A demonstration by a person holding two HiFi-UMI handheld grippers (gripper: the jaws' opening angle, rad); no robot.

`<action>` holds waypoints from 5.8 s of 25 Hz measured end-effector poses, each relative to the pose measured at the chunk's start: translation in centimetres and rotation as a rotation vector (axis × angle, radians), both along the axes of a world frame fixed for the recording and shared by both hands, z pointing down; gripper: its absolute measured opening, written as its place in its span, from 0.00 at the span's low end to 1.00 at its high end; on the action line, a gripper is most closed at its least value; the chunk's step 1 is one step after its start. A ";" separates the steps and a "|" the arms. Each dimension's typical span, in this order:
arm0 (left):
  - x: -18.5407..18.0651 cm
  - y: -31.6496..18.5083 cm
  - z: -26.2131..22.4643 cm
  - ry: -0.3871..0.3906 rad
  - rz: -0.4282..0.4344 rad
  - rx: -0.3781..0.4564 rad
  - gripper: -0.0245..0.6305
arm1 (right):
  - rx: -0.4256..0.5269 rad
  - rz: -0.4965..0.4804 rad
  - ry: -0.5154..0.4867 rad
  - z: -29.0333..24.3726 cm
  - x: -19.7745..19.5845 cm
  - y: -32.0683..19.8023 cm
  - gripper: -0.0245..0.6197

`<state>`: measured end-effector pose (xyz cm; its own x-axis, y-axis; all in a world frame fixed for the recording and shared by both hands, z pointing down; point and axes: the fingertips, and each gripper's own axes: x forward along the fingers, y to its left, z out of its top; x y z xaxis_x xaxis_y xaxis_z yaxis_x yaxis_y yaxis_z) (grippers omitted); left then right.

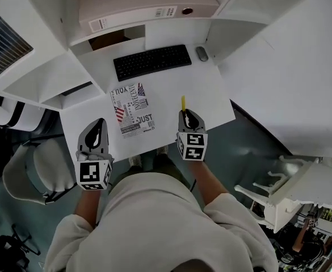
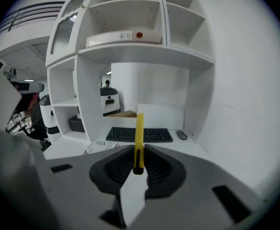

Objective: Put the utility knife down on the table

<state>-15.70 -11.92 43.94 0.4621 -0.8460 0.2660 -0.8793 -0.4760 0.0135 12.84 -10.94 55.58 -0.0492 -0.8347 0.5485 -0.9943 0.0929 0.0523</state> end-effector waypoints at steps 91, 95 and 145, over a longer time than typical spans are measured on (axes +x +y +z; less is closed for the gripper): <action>2.8 -6.2 2.2 -0.023 -0.111 -0.080 0.04 | -0.268 0.057 -0.119 7.6 5.9 -9.4 0.05; 3.6 -6.2 1.2 -0.009 -0.079 -0.053 0.04 | -0.184 0.066 -0.115 4.0 6.7 -8.5 0.05; 7.1 -4.4 -4.6 0.038 0.081 0.083 0.04 | 0.464 0.165 -0.077 -20.1 9.2 4.9 0.04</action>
